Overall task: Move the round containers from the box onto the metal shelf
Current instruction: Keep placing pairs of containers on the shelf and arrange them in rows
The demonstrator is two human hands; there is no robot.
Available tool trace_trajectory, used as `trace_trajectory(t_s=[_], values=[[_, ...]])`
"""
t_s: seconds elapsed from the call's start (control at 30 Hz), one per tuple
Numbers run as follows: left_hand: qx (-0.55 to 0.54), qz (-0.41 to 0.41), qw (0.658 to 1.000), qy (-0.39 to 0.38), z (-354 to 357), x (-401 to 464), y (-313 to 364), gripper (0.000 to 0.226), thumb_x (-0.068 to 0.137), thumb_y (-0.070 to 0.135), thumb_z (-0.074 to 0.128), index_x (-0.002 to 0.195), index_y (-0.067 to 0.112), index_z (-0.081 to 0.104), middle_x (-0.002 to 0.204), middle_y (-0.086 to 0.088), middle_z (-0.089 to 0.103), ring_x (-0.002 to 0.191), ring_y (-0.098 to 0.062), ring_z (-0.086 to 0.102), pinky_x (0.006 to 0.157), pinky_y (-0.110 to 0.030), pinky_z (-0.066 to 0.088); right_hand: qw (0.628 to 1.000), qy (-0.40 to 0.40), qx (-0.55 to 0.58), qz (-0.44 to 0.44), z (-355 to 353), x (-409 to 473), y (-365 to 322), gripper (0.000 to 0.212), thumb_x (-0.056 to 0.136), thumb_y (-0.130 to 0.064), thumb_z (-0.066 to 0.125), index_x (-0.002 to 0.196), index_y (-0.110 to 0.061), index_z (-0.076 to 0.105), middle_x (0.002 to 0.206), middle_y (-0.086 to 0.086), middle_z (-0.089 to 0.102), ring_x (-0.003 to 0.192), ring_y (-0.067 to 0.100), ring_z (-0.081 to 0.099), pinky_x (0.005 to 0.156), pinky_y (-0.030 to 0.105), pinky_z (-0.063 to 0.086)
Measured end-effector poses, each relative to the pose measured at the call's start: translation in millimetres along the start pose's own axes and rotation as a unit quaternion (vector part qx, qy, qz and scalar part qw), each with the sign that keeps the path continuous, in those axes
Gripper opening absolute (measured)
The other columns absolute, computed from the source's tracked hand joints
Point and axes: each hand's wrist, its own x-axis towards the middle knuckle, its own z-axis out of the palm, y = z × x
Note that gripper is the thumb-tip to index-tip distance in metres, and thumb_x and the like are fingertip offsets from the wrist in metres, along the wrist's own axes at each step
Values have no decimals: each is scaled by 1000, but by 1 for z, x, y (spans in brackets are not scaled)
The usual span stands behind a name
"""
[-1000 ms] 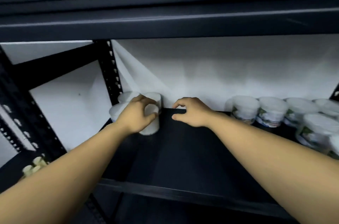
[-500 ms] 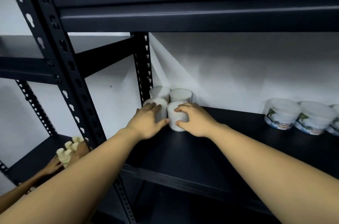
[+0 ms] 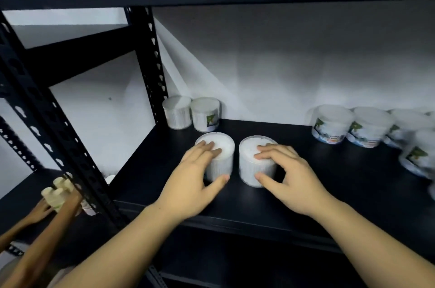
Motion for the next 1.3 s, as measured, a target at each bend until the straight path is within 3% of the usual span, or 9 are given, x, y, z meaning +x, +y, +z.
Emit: trace_trajectory(t_s=[0.37,0.47,0.6,0.73,0.87,0.97,1.1,1.2,1.3], values=[[-82,46,994,60,46,-23,63,45,87,41,73,125,20,65,143,13,55,147,-5,34,113,-9,25,993,105,23,42,-30,-71,3,26,83,-22,82,104,-30,69,127,-23,62,134,8,50,109,21,38],[-102,40,991,80,50,-20,68,37,86,40,75,116,19,67,136,15,58,145,-5,38,111,-8,28,985,155,47,53,-27,-72,2,22,79,-32,81,94,-24,68,119,-20,66,131,10,52,106,22,41],[-111,38,989,90,53,-13,73,39,80,44,80,105,18,64,125,14,60,139,-6,44,106,-9,34,979,191,-1,74,-22,-67,-7,43,69,-56,80,85,-21,62,108,-18,64,120,8,51,99,29,43],[-93,29,992,82,54,-1,75,46,74,50,84,95,19,58,108,10,58,120,-13,54,92,-10,39,974,180,-103,91,-24,-63,-8,48,66,-66,80,83,-27,58,97,-22,61,104,10,42,93,30,28],[-102,49,992,50,51,3,70,43,77,44,84,109,22,64,110,11,57,123,-12,54,98,-19,43,984,135,-93,71,-38,-65,1,32,71,-50,81,94,-34,66,100,-24,60,107,3,45,97,30,27],[-155,85,984,22,44,4,58,39,80,31,85,114,21,71,117,10,63,136,-7,50,108,-33,46,991,107,-58,49,-52,-72,12,28,72,-32,83,97,-30,69,111,-24,66,117,5,54,106,45,36],[-176,98,979,-9,35,8,45,37,80,16,85,115,20,72,129,13,66,144,-5,42,121,-43,34,997,63,-32,43,-72,-77,22,32,74,-12,86,98,-25,69,118,-22,69,131,6,53,110,51,40],[-165,116,979,-15,30,10,45,39,79,20,82,116,20,71,133,15,65,147,-6,37,125,-42,25,997,46,-27,47,-77,-75,18,32,73,-16,85,99,-26,69,122,-26,67,139,6,45,112,48,39],[-99,130,986,22,28,14,57,54,74,45,81,121,23,70,128,12,61,132,-15,48,112,-36,40,993,91,-77,23,-74,-68,9,42,69,-45,85,105,-27,71,124,-20,62,126,8,49,105,48,42]])
